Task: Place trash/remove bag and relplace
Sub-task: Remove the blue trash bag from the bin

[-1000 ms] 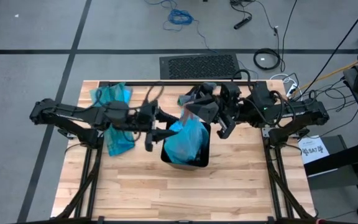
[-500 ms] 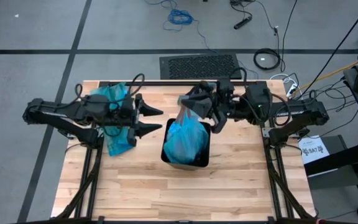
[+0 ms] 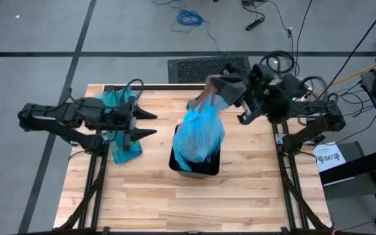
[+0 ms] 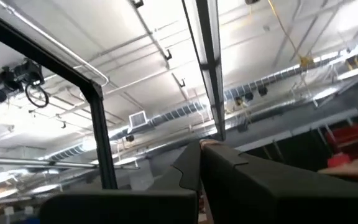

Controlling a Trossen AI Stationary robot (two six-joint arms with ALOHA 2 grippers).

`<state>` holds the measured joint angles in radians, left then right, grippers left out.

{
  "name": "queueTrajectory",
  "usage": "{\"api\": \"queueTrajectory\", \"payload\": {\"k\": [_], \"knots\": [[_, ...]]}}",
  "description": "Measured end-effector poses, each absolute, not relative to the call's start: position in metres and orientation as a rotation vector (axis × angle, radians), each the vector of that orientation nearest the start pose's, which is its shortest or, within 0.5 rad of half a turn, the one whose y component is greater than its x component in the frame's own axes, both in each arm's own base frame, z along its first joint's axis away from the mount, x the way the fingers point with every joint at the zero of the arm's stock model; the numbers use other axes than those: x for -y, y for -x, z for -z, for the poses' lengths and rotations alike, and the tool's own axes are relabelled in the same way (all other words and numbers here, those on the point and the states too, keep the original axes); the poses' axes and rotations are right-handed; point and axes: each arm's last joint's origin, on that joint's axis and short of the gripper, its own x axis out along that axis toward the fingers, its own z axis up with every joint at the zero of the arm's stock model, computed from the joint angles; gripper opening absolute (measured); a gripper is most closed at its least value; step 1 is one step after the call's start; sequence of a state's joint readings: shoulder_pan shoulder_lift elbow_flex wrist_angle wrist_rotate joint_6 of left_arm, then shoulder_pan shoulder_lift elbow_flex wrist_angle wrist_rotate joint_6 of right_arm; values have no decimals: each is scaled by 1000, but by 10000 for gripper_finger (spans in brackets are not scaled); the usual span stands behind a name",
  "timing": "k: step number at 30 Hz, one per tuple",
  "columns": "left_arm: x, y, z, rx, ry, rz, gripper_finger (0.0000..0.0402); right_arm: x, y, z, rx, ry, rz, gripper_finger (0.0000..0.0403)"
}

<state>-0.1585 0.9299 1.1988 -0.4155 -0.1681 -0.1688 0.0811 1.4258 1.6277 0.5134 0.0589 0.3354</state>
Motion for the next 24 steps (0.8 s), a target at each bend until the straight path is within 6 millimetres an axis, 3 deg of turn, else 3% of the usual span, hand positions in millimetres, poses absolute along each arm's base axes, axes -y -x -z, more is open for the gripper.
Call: {"api": "queueTrajectory", "payload": {"k": [10,19,24], "knots": [[17,-139,-430,-134,145,-34,258,-15,-248,-589,626,-229,51,0],[11,-108,-429,-146,150,-53,258,-16,-202,-633,783,-140,92,0],[9,-96,-431,-125,154,-54,258,-18,-182,-645,722,-89,216,0]]}}
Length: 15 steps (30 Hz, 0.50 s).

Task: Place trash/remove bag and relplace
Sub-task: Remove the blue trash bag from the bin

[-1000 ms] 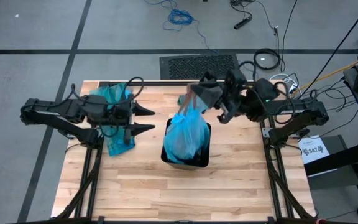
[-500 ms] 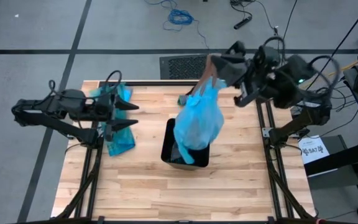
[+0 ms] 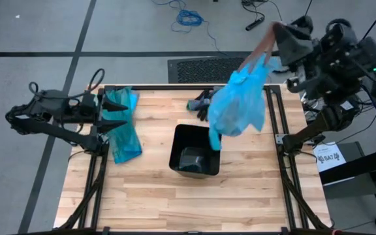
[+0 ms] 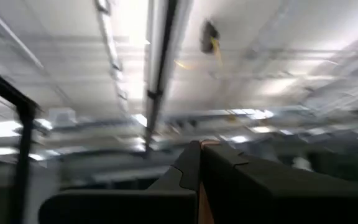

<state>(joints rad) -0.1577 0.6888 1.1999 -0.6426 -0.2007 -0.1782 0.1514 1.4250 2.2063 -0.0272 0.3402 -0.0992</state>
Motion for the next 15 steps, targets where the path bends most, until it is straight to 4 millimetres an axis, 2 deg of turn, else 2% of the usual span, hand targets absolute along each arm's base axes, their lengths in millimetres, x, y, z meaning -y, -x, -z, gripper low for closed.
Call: {"api": "queueTrajectory", "payload": {"k": [7,15], "knots": [[8,-86,-433,-94,163,-49,258,-13,-165,-635,430,-119,678,0],[8,-84,-434,-84,188,-43,258,-6,-149,-615,144,-135,1230,0]]}}
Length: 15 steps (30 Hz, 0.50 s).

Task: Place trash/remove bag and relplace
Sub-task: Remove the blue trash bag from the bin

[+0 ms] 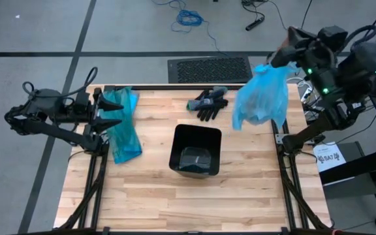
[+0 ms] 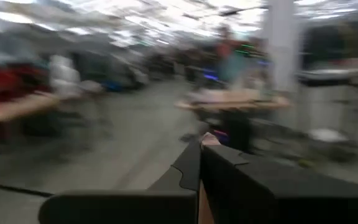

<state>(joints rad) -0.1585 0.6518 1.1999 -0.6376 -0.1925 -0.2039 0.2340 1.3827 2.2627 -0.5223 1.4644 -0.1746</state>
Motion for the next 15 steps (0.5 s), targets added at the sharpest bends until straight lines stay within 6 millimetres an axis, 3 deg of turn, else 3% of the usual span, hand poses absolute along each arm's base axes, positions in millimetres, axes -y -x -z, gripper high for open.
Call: {"api": "queueTrajectory", "payload": {"k": [7,13,15], "knots": [[8,-84,-434,-81,188,-42,258,-5,-150,-584,92,-118,1333,0],[8,-84,-434,-83,185,-42,258,7,-143,-541,73,-226,1328,0],[8,-84,-434,-84,186,-42,258,11,-150,-530,69,-281,1341,0]]}}
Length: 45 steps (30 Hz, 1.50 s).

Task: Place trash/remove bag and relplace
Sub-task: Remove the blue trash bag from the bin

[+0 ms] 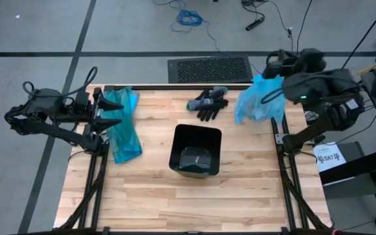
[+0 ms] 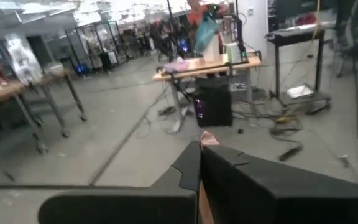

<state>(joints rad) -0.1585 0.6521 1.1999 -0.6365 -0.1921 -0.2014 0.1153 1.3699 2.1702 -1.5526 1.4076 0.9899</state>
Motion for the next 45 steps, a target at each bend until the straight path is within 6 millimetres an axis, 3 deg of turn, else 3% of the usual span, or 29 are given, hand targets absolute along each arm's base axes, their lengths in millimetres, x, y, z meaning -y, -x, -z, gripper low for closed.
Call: {"api": "queueTrajectory", "payload": {"k": [4,11,21,31,39,45], "knots": [[8,-85,-434,-89,189,-43,258,22,-153,-511,-48,-248,1369,0],[8,-87,-433,-90,352,-50,258,41,-155,-461,-158,-415,1448,0],[9,-88,-433,-95,369,-52,258,45,-163,-391,-434,-620,1471,0],[9,-92,-432,-103,365,-71,258,56,-163,-336,-674,-731,1551,0],[9,-93,-432,-106,364,-79,258,71,-169,-288,-687,-952,1338,0],[9,-93,-432,-106,364,-79,258,83,-159,-253,-786,-1121,1245,0]]}}
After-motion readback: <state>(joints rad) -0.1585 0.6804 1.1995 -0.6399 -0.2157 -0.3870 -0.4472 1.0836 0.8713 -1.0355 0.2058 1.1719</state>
